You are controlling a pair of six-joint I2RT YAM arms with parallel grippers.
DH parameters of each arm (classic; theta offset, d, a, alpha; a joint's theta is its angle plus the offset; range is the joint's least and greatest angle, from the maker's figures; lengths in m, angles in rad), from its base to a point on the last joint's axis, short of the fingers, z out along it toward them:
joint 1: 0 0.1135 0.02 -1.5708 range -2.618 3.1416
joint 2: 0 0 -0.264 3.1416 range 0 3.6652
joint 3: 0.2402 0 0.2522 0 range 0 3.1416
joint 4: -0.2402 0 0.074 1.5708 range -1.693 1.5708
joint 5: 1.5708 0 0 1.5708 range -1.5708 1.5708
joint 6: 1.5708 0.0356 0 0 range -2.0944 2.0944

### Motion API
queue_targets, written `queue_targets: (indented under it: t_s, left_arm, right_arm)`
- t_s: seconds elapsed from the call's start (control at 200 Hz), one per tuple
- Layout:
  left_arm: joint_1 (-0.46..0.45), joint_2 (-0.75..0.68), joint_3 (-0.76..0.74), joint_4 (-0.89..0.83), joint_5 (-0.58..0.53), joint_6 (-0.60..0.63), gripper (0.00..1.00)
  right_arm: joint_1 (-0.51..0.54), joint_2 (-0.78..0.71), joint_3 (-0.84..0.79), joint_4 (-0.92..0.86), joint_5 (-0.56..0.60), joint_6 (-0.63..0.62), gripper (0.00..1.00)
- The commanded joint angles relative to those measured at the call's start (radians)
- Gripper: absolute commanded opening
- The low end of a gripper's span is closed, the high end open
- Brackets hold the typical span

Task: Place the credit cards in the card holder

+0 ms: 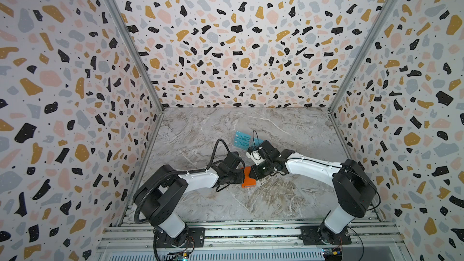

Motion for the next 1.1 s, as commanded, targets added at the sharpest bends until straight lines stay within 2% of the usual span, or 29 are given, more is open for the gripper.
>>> queue_targets:
  t_s: [0.0,0.1,0.19,0.26,0.285,0.375,0.415,0.526,0.566,0.621,0.681,0.691,0.711,0.751,0.806,0.846,0.921,1.091]
  left_arm:
    - [-0.001,0.017,0.015,-0.015,0.005,0.027,0.34]
    - [0.011,0.020,0.040,-0.038,0.015,0.047,0.37]
    - [0.018,-0.031,0.099,-0.163,-0.020,0.064,0.41]
    - [0.022,-0.108,0.140,-0.260,-0.075,0.081,0.48]
    - [0.024,-0.138,0.152,-0.286,-0.100,0.085,0.54]
    - [0.044,-0.236,0.176,-0.337,-0.182,0.095,0.68]
    - [0.058,-0.280,0.182,-0.345,-0.227,0.093,0.75]
    - [0.108,-0.422,0.152,-0.318,-0.441,0.082,0.86]
    - [0.126,-0.483,0.122,-0.289,-0.532,0.107,0.86]
    - [0.161,-0.567,0.062,-0.211,-0.602,0.190,0.86]
    - [0.186,-0.661,-0.022,-0.101,-0.703,0.270,0.87]
    - [0.193,-0.675,-0.036,-0.084,-0.722,0.281,0.88]
    - [0.203,-0.703,-0.062,-0.050,-0.751,0.301,0.99]
    - [0.222,-0.754,-0.114,0.005,-0.794,0.345,1.00]
    - [0.233,-0.817,-0.173,0.050,-0.853,0.386,1.00]
    - [0.245,-0.846,-0.218,0.084,-0.879,0.403,1.00]
    - [0.268,-0.853,-0.320,0.198,-0.910,0.440,1.00]
    - [0.358,-0.694,-0.478,0.568,-0.960,0.557,1.00]
  right_arm:
    - [-0.014,-0.075,-0.019,0.040,0.039,0.030,0.18]
    - [-0.028,-0.129,-0.038,0.071,0.076,0.043,0.21]
    - [-0.041,-0.189,-0.049,0.082,0.119,0.053,0.24]
    - [-0.047,-0.241,-0.053,0.076,0.161,0.047,0.28]
    - [-0.049,-0.263,-0.057,0.079,0.182,0.044,0.31]
    - [-0.074,-0.329,-0.069,0.089,0.244,0.015,0.51]
    - [-0.096,-0.350,-0.066,0.090,0.266,-0.005,0.64]
    - [-0.171,-0.417,-0.063,0.118,0.336,-0.076,0.87]
    - [-0.201,-0.457,-0.081,0.155,0.380,-0.095,0.91]
    - [-0.249,-0.522,-0.127,0.238,0.448,-0.131,0.94]
    - [-0.299,-0.600,-0.220,0.399,0.500,-0.220,0.95]
    - [-0.305,-0.612,-0.240,0.433,0.501,-0.237,0.95]
    - [-0.317,-0.638,-0.288,0.509,0.510,-0.279,0.96]
    - [-0.334,-0.687,-0.391,0.676,0.546,-0.336,1.00]
    - [-0.369,-0.739,-0.491,0.813,0.622,-0.320,1.00]
    - [-0.421,-0.759,-0.515,0.821,0.583,-0.306,1.00]
    - [-0.514,-0.767,-0.542,0.803,0.518,-0.283,0.99]
    - [-0.632,-0.675,-0.666,0.950,0.525,-0.301,0.99]
